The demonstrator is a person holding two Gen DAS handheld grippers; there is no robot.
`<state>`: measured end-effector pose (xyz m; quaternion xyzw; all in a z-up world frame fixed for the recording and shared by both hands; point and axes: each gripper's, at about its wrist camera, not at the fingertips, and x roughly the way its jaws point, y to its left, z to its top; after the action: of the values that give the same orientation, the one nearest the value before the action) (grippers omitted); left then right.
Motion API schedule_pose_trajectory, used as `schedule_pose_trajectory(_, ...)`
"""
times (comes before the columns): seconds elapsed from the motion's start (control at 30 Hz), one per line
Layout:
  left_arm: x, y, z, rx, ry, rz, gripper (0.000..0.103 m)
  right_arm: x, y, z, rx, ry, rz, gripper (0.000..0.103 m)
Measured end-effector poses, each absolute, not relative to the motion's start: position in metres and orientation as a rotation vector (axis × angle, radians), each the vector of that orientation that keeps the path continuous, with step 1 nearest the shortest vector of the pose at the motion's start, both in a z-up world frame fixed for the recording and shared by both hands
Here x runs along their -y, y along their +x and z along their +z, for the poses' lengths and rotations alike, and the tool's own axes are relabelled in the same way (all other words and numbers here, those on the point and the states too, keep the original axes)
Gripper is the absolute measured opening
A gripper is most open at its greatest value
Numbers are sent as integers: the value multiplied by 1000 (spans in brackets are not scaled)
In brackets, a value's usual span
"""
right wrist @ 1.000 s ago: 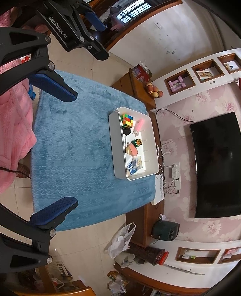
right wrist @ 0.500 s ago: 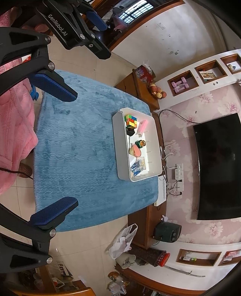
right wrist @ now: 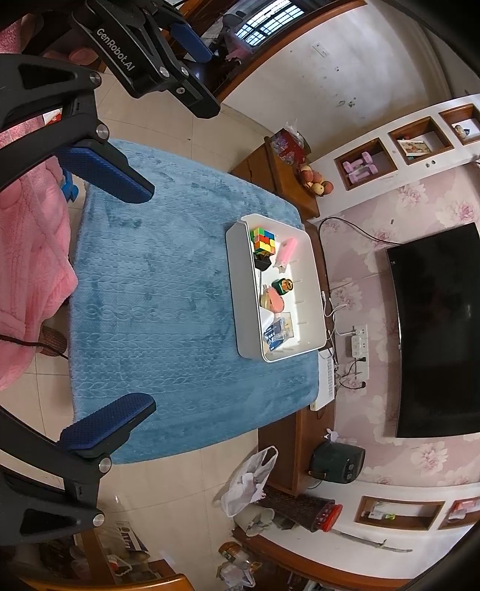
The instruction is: Organize rigid objects
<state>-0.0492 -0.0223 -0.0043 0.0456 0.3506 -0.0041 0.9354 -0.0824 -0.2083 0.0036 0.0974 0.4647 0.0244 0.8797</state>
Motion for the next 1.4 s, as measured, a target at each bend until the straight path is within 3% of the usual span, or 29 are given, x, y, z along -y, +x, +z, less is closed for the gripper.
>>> schedule_pose_trajectory(1.4, 36, -27, 1, -730, 71, -19, 102, 211, -81, 3, -971, 202, 46, 103)
